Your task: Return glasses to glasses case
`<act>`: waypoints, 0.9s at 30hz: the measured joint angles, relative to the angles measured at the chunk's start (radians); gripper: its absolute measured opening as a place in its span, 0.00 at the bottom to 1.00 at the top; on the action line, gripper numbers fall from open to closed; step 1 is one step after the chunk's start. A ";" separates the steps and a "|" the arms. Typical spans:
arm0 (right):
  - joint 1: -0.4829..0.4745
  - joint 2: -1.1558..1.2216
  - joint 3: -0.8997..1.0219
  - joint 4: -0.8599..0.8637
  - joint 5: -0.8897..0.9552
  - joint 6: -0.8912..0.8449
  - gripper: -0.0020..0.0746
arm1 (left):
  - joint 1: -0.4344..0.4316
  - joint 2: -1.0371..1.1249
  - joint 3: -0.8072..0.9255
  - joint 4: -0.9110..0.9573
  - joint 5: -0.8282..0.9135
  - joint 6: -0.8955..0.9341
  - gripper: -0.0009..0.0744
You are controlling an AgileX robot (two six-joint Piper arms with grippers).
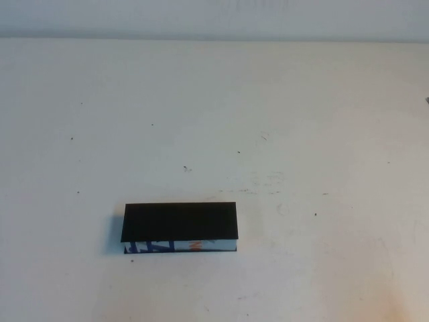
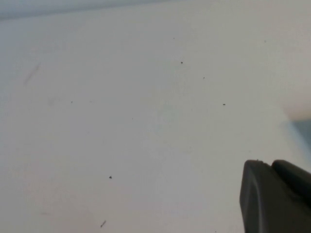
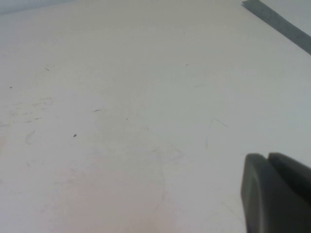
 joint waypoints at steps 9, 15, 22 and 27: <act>0.000 0.000 0.000 0.002 0.000 0.000 0.01 | 0.000 0.000 0.000 0.002 0.032 -0.002 0.01; 0.000 0.000 0.000 0.002 0.000 0.000 0.01 | 0.000 0.000 0.000 0.002 0.032 -0.004 0.01; 0.000 0.000 0.000 0.002 0.000 0.000 0.01 | 0.000 0.000 0.000 0.002 0.032 -0.004 0.01; 0.000 -0.002 0.000 0.002 0.000 0.000 0.01 | 0.000 0.000 0.000 0.002 0.032 -0.004 0.01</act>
